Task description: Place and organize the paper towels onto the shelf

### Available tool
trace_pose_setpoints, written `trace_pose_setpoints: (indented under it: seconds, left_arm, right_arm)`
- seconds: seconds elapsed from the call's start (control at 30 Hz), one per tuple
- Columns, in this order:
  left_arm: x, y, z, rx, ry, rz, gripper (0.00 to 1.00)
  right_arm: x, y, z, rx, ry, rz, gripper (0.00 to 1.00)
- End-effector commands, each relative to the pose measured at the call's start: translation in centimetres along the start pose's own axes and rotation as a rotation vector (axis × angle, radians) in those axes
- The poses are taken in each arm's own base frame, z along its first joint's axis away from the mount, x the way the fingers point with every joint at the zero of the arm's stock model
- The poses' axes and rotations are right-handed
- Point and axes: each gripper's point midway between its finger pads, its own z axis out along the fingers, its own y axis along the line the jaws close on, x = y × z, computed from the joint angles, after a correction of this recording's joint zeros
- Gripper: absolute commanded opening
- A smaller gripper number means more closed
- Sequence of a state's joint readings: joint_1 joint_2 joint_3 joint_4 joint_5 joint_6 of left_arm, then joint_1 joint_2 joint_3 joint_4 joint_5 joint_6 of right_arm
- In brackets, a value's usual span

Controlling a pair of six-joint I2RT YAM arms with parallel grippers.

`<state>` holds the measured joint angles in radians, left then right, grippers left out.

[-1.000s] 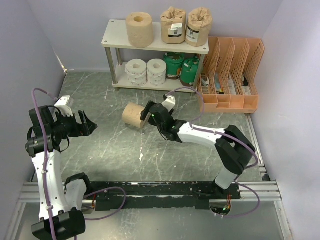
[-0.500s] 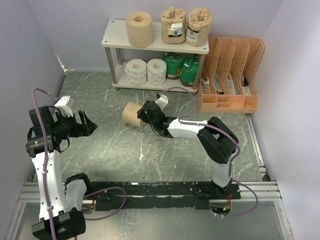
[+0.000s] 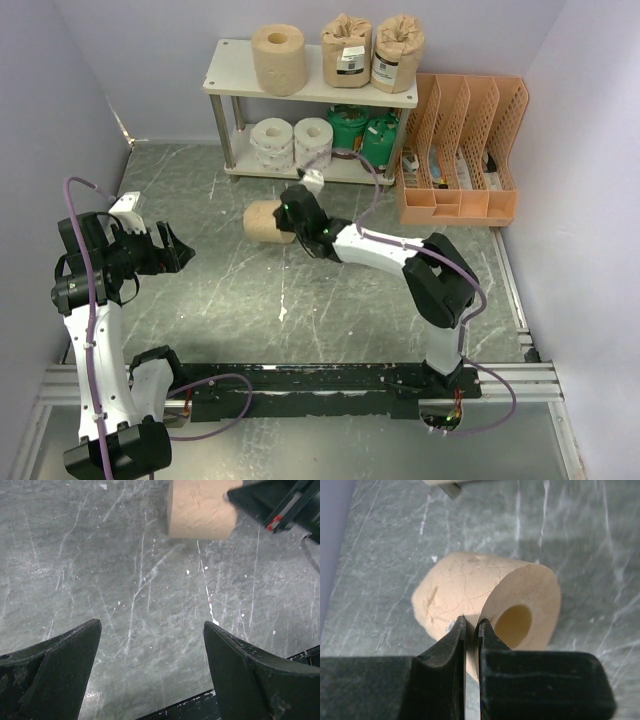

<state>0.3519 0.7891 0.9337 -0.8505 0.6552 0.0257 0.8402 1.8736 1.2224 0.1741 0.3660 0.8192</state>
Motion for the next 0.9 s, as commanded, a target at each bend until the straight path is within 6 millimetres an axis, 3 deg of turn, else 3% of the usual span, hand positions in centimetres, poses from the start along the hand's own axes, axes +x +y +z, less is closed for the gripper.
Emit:
trace_pose_setpoints:
  seconds: [0.0, 0.17, 0.37, 0.43, 0.67, 0.87]
  left_arm:
    - [-0.1, -0.1, -0.2, 0.009, -0.013, 0.007, 0.95]
    - [-0.5, -0.5, -0.9, -0.007, -0.053, 0.030, 0.95]
    - [-0.5, -0.5, -1.1, -0.012, -0.058, 0.034, 0.95]
    - [-0.5, -0.4, -1.0, -0.012, -0.053, 0.030, 0.95]
    - [-0.5, -0.4, -0.9, -0.014, -0.053, 0.028, 0.95]
    - [-0.6, -0.4, -1.1, -0.015, -0.059, 0.030, 0.95]
  right_arm:
    - [-9.0, 7.8, -4.2, -0.095, -0.121, -0.355, 0.00]
    - [-14.1, 12.9, -7.5, -0.036, -0.203, -0.779, 0.00]
    - [-16.9, 19.5, -11.0, -0.111, -0.296, -1.187, 0.00]
    - [-16.9, 21.4, -11.7, -0.107, -0.351, -1.315, 0.00]
    - [-20.3, 23.8, -11.2, 0.038, -0.517, -1.568, 0.00]
    - [-25.3, 25.1, -10.9, 0.141, -0.759, -1.520, 0.00]
